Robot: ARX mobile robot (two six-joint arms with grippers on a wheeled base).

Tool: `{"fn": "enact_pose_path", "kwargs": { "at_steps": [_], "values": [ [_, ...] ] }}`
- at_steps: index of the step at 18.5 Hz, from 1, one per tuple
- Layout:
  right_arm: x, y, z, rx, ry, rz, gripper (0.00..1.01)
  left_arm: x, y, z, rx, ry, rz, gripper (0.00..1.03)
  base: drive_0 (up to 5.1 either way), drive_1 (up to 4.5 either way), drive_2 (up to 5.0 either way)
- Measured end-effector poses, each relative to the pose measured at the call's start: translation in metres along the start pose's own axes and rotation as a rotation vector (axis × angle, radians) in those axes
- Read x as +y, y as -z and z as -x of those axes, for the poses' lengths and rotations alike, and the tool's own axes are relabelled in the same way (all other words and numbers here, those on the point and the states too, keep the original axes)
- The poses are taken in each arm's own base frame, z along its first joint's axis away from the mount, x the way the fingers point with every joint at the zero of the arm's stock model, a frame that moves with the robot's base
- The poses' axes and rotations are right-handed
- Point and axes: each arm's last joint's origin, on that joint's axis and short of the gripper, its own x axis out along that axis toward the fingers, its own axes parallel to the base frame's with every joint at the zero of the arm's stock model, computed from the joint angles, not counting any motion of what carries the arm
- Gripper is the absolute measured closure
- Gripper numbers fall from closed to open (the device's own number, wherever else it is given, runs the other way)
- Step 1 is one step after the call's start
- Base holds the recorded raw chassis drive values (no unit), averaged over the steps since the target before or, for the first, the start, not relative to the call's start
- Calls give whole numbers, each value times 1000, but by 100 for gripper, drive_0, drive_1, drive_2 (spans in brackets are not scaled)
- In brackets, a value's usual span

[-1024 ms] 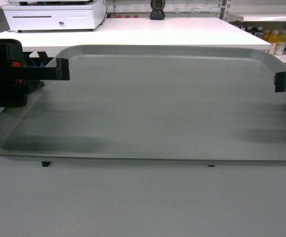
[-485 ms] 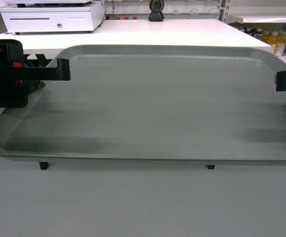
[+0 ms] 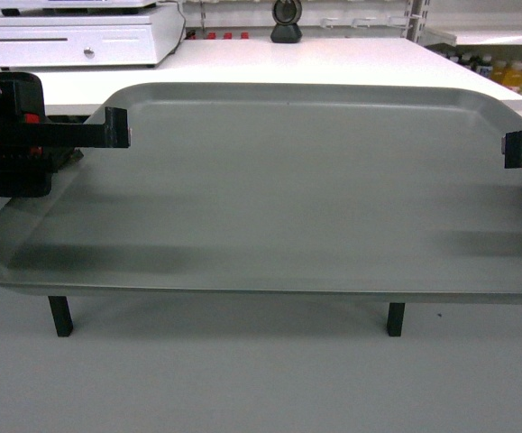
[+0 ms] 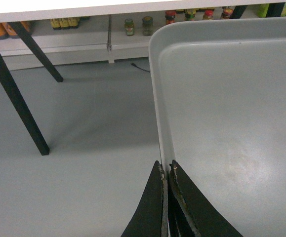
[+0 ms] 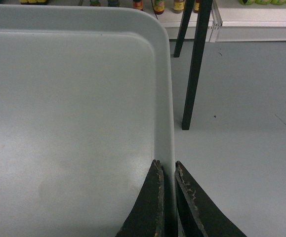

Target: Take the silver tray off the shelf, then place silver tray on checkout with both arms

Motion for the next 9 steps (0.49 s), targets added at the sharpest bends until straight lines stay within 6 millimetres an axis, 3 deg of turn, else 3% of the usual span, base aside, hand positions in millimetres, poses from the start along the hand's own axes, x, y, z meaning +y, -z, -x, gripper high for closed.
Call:
{"fn": "enact_pose_path", "kwargs": {
  "at_steps": [9],
  "values": [
    [0,1,-1,10,1,2,98,0,0,0,1,1,0,101,-3,431,-436]
  ]
}}
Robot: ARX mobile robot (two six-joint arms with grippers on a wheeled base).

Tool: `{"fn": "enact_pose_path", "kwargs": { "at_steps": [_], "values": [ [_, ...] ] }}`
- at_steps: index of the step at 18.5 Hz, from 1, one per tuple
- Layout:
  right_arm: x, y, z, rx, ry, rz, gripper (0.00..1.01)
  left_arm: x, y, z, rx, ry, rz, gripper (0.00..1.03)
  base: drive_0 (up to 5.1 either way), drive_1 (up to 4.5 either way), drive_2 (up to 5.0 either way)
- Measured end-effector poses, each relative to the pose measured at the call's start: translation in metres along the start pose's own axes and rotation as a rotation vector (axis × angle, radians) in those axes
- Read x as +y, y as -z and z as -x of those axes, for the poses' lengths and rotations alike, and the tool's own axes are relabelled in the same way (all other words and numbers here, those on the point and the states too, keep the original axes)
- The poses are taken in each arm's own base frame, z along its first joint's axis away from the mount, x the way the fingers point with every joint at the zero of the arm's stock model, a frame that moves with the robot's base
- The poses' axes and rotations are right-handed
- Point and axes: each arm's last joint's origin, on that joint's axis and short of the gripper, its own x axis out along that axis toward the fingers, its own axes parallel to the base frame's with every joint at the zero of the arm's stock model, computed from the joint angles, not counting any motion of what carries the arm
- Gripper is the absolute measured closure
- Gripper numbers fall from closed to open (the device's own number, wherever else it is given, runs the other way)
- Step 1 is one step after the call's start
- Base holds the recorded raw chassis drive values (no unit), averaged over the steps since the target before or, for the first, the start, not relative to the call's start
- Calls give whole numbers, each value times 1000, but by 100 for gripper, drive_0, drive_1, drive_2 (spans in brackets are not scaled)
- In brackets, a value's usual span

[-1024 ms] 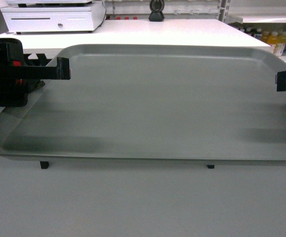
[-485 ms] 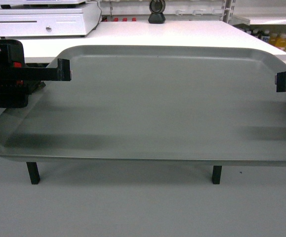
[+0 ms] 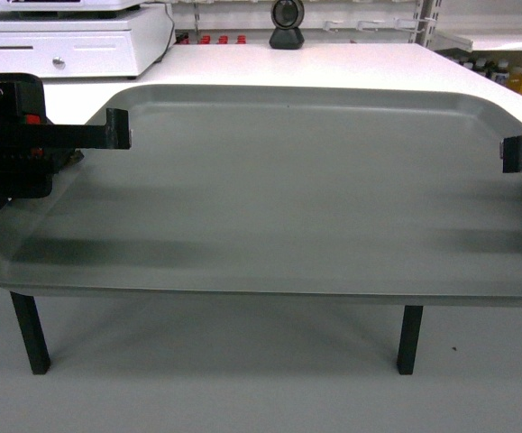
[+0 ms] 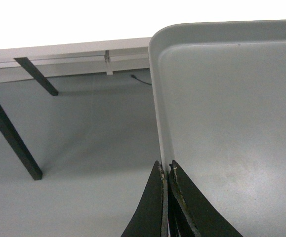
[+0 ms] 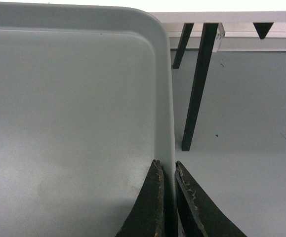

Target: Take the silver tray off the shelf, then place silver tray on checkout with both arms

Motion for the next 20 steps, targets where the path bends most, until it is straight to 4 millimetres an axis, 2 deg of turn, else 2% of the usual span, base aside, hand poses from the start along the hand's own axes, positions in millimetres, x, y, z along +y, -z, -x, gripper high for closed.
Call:
{"fn": "enact_pose_path", "kwargs": {
  "at_steps": [20],
  "values": [
    [0,-1,0,-8,-2,-1,98,0,0,0,-4,1,1,101,-3,431,-436]
  ]
}}
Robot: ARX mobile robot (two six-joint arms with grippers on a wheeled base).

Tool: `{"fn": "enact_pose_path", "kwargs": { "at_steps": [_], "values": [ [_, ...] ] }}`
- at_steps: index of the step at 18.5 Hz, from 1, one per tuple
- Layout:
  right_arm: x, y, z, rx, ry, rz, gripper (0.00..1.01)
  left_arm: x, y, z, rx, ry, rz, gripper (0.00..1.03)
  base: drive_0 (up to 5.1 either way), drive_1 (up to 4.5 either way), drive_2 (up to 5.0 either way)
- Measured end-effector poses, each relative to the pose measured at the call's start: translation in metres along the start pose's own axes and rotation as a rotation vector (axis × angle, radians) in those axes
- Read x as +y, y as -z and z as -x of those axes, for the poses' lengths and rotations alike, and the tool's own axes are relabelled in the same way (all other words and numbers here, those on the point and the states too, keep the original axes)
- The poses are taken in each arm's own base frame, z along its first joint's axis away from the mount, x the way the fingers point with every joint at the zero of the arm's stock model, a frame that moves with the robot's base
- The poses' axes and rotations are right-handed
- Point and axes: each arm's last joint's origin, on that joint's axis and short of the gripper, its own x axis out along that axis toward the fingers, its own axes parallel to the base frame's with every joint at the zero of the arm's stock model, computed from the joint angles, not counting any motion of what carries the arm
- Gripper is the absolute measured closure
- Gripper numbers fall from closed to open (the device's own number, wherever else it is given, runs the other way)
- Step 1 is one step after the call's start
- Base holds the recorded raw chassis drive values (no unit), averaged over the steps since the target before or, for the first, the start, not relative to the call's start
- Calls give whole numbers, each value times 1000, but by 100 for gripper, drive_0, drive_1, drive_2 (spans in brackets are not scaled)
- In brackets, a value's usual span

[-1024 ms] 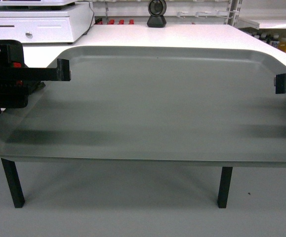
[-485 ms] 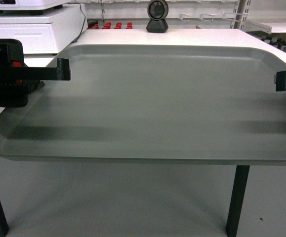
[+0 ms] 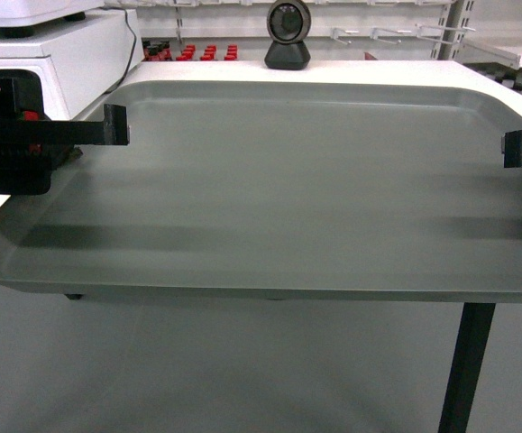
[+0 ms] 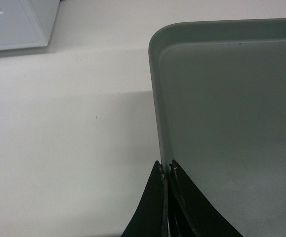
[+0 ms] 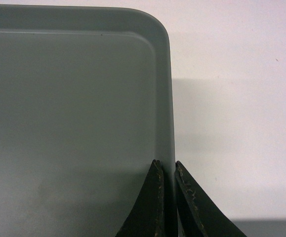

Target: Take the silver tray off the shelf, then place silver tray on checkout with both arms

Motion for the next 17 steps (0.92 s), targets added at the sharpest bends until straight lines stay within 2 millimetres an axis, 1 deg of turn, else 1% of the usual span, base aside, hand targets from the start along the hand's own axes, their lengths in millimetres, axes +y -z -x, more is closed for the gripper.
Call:
{"fn": "enact_pose_path", "kwargs": {
  "at_steps": [17],
  "values": [
    [0,0,0,2,1,0,98,0,1,0,5,-1,-2,101,-3,431,-436]
  ]
}}
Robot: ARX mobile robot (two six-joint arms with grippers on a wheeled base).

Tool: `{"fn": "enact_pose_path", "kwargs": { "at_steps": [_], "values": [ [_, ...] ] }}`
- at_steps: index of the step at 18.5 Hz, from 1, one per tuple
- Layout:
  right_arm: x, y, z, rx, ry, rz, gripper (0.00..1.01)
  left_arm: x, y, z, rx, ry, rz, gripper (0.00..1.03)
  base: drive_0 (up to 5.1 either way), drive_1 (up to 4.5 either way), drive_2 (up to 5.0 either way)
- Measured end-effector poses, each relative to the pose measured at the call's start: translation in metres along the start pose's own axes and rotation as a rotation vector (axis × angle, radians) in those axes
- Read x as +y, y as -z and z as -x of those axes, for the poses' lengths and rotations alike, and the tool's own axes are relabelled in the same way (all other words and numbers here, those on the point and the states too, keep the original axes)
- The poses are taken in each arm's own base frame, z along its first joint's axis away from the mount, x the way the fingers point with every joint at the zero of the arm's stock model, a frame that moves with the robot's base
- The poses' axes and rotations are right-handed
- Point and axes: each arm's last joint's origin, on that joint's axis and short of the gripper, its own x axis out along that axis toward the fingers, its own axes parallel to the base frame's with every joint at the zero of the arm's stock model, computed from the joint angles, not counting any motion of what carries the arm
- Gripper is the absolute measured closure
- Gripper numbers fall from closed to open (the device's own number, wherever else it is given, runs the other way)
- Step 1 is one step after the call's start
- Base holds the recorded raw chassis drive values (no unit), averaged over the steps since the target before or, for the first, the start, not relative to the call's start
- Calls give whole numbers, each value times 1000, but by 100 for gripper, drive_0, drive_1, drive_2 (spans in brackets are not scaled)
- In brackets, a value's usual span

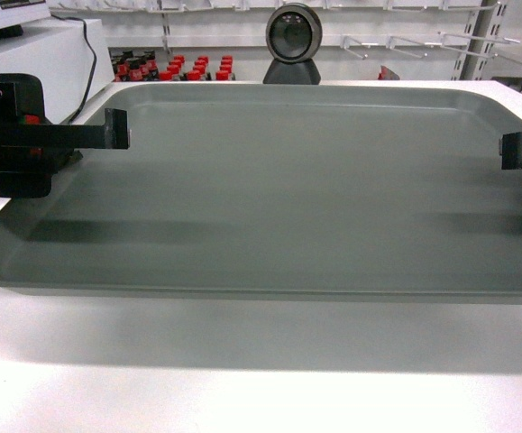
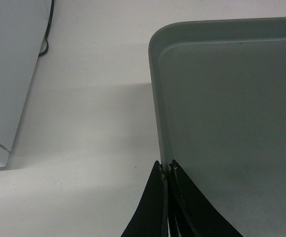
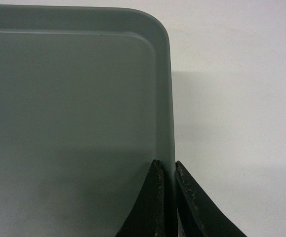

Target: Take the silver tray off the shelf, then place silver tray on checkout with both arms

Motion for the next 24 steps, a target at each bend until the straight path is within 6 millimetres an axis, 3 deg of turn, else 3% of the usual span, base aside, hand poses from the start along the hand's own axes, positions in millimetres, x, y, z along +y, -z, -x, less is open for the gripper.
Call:
{"fn": "enact_pose_path", "kwargs": {
  "at_steps": [10,12,15,18,24],
  "values": [
    [0,0,0,0,0,0,98,0,0,0,-3,-4,0,101,-2,388,-392],
    [1,-2,-1,-42,4,2,98,-16,-3,-1,-56,-199,-35,101,0,0,0],
    [7,2,-12,-283,68,60,98,-27,-18,-2,-126,-371,-55,101,0,0,0],
    [5,-18,-23,-325,67,79,98,-28,-29,-19,-109,-367,-57,101,0,0,0],
    [-12,-37,-79,-103,83,125,98,-36,-32,-76,82,-286,-63,101,0,0,0]
  ]
}}
